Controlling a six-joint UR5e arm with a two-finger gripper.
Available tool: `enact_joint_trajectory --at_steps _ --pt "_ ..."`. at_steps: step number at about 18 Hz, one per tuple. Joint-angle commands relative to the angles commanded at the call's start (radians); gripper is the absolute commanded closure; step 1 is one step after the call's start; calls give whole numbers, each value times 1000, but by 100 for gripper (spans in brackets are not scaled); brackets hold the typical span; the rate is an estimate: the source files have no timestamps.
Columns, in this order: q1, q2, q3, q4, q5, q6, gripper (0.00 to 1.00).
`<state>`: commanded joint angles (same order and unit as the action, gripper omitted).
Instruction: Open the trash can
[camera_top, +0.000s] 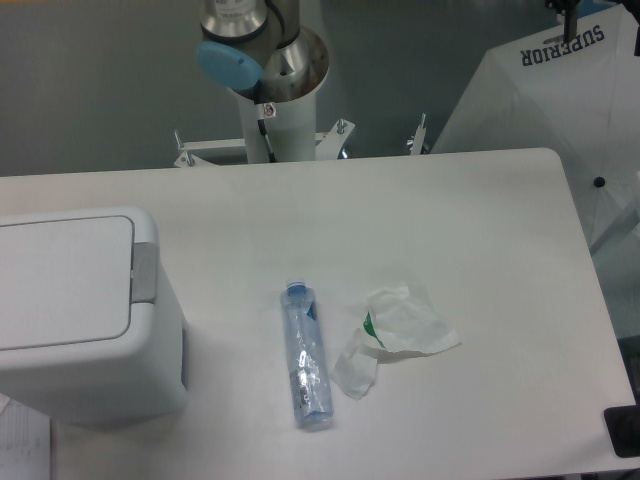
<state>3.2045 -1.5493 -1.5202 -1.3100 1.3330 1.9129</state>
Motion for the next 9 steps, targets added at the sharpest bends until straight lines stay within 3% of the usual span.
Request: enact_joint_trajectory --at_steps 5,9 --pt "-2 3 0 0 0 -2 0" --pt "-51 5 -2 -2 -3 -3 0"
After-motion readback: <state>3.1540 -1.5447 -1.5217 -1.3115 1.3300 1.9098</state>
